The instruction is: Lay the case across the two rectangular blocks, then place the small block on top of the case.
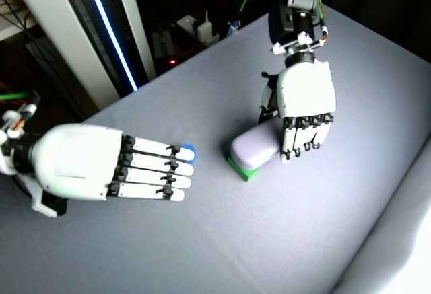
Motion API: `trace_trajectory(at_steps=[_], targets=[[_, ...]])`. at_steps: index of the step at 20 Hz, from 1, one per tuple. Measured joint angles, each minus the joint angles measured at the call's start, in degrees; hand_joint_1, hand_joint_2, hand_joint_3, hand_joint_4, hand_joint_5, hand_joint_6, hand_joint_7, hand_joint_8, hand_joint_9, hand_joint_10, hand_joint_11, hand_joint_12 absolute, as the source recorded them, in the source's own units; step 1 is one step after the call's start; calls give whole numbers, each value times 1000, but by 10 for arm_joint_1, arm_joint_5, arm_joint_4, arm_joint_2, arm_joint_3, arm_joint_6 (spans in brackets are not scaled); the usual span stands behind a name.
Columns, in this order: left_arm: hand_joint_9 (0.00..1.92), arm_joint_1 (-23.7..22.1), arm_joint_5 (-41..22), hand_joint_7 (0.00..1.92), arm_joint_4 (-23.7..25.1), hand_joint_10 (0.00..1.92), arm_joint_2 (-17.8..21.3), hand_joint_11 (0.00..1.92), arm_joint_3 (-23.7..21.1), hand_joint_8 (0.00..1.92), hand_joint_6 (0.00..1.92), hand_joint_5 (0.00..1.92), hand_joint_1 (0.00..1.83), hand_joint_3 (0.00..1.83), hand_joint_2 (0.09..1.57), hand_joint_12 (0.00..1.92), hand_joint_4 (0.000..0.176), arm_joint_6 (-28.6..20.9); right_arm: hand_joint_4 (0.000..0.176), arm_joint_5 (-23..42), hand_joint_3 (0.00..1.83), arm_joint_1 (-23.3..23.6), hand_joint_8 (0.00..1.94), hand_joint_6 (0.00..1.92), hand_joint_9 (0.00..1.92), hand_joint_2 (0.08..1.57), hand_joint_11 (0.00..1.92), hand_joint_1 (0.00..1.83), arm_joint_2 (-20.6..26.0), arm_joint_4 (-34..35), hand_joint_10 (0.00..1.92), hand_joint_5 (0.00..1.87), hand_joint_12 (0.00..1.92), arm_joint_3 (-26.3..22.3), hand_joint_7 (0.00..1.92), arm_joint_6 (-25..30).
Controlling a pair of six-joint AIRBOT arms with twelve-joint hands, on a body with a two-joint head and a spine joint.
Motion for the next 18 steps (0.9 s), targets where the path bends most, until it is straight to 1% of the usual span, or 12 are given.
trace_trajectory(at_steps=[3,4,5,6,7,8,10,13,14,16,17,18], targets=[[1450,0,0,1166,0,85,-3,973,4,883,635,1055,1285,0,1061,1229,0,2,0,0,0,0,3,1,353,1371,156,869,0,0,9,347,627,0,327,0],[1398,0,1,1167,0,56,-3,935,3,868,753,991,1281,3,1071,1187,0,2,0,0,0,0,2,2,347,1370,150,872,0,0,6,349,624,0,326,0],[1398,0,1,1167,0,56,-4,935,3,868,753,991,1281,3,1071,1187,0,2,0,0,0,0,2,2,347,1370,150,872,0,0,6,349,624,0,326,0],[1205,0,1,1066,0,3,-4,794,3,339,321,891,1124,0,1047,996,0,2,0,0,0,0,2,2,345,1374,137,865,0,0,3,351,629,0,328,0],[1164,0,1,1081,0,1,-3,784,3,120,103,921,1076,0,1032,936,0,2,0,0,0,0,0,0,339,1375,114,875,0,0,0,350,657,0,326,0],[1153,0,1,1086,0,0,-3,780,3,40,28,937,1043,0,1019,962,0,2,0,0,1,0,0,0,327,1376,103,868,0,0,0,346,659,0,316,0],[1152,0,1,1085,0,0,-4,770,3,3,1,942,1023,0,1003,1020,0,2,17,0,1,0,0,0,317,1378,105,845,0,0,0,335,657,0,309,0],[1180,0,1,1081,0,8,-4,777,3,0,0,925,998,0,987,1127,0,3,17,0,1,0,1,1,321,1377,111,842,0,0,2,335,658,0,310,0],[1195,0,1,1078,0,13,-4,789,3,0,0,900,983,0,979,1148,0,3,30,0,0,0,1,3,318,1376,115,831,0,0,0,334,640,0,305,0],[1201,0,1,1074,0,14,-4,774,3,0,1,888,980,0,970,1202,0,4,40,0,0,0,3,1,319,1375,115,836,0,0,1,331,638,0,310,0],[1215,0,1,1064,0,19,-4,757,3,0,0,858,971,0,958,1307,0,4,39,0,0,0,2,0,326,1373,119,852,-1,0,3,325,644,0,312,0],[1215,0,1,1064,0,19,-4,757,3,0,0,858,971,0,958,1307,0,4,39,0,0,0,2,0,326,1373,119,852,-1,0,3,325,644,0,312,0]])
